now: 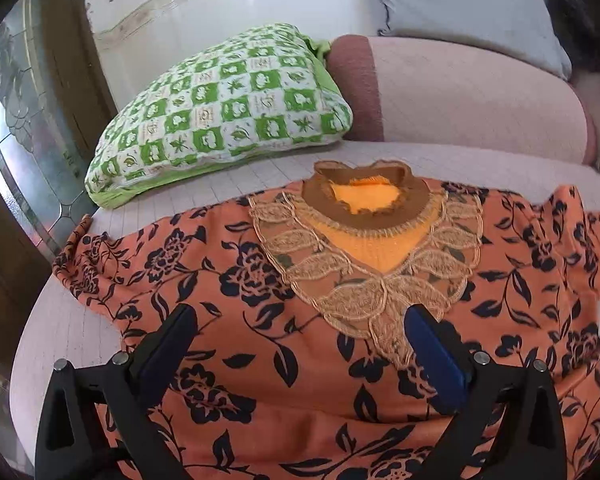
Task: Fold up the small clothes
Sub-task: 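Grasp the blouse sleeve cuff with the right gripper and lift it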
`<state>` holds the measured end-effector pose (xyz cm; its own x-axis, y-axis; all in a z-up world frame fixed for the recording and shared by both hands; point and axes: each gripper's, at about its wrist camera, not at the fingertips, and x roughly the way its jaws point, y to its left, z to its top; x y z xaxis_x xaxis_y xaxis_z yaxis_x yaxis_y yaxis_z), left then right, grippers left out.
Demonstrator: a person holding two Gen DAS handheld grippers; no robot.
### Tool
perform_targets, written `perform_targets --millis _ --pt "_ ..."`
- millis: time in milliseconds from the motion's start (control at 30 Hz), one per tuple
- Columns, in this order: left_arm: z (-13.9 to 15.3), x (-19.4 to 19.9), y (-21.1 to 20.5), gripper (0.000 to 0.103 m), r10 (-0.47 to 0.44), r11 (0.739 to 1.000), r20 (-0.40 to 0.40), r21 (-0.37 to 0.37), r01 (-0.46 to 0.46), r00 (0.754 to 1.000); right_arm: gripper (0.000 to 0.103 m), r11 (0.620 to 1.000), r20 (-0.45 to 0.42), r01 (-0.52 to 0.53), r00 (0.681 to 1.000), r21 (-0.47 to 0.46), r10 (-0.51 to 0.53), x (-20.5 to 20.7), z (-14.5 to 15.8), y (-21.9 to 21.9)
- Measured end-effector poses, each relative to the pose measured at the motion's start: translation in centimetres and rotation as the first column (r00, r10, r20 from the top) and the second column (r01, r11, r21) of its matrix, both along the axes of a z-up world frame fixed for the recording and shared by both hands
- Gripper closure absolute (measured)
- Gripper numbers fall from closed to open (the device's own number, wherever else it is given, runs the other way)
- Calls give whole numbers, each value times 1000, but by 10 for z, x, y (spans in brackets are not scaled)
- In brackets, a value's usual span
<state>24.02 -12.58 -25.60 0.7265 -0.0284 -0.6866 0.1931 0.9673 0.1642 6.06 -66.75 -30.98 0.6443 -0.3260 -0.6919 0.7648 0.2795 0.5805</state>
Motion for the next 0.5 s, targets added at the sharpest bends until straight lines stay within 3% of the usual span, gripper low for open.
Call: perform_targets --millis 100,233,300,367,467,500 --pt "5 2 -3 0 -2 999 5 -41 2 1000 33 996 17 -34 999 82 33 -6 -5 -14" --pt "2 4 -8 0 -19 998 -26 -67 17 999 34 994 12 -29 1000 104 28 6 -7 -32" --pt "-1 3 -9 0 -31 999 -23 -41 30 999 37 996 5 -21 1000 86 21 18 -6 -40" --pt "-4 5 -5 0 -27 1000 -11 -1 27 1000 44 999 -52 -26 998 28 28 29 -5 -42" --pt "-3 15 14 0 21 999 -26 -28 -22 999 71 999 -130 -27 991 -38 22 47 -5 -48" --pt "-3 18 20 0 38 998 -33 -41 -39 999 86 999 -133 -26 991 -41 21 48 -4 -49"
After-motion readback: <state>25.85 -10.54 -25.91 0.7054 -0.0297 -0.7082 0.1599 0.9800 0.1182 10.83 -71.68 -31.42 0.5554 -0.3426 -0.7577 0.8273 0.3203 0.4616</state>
